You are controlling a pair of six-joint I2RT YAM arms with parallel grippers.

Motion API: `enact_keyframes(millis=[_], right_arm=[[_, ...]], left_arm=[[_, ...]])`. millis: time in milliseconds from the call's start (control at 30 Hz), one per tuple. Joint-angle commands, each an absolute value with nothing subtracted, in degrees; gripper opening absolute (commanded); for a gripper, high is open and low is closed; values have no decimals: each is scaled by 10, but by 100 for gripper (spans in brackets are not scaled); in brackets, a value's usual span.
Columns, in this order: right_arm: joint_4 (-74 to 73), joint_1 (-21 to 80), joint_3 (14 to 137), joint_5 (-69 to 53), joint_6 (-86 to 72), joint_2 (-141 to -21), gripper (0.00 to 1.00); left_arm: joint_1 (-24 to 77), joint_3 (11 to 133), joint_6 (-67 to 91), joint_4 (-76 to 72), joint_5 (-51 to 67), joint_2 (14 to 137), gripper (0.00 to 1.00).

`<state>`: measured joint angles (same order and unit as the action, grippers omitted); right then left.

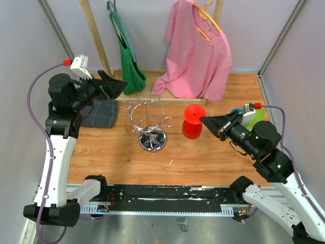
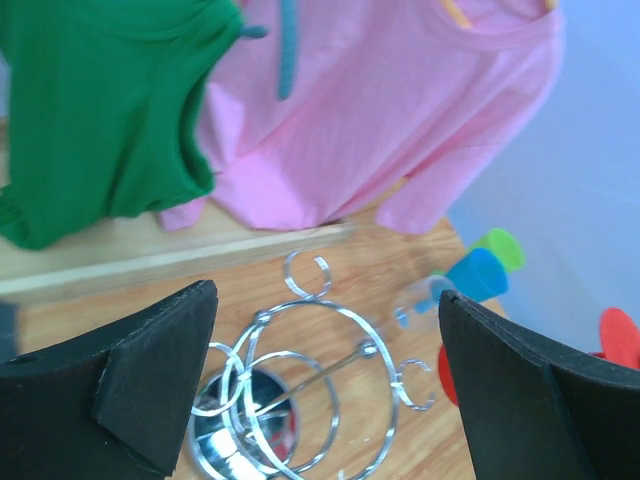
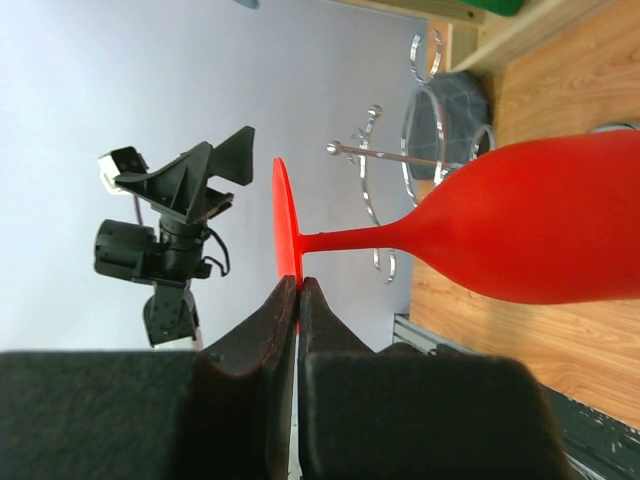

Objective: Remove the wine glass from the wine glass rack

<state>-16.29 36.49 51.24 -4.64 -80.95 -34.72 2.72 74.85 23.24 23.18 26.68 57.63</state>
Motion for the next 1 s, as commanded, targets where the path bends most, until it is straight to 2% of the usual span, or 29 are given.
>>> enact_keyframes(millis=[0, 167, 667, 833, 967], right_arm=[[-194, 346, 570, -9, -784, -347, 1], [-147, 345, 625, -18, -748, -386, 1], [258, 344, 710, -224, -811, -601, 1], [282, 344, 735, -250, -810, -614, 1], [360, 342, 701, -239, -850, -614, 1]], left_arm=[[24, 780, 308, 158, 369, 591, 97], [24, 777, 381, 84, 427, 604, 97], [24, 661, 592, -190, 515, 604, 99], [24, 632, 648, -271, 537, 604, 99], [24, 629, 690, -323, 542, 610, 99]])
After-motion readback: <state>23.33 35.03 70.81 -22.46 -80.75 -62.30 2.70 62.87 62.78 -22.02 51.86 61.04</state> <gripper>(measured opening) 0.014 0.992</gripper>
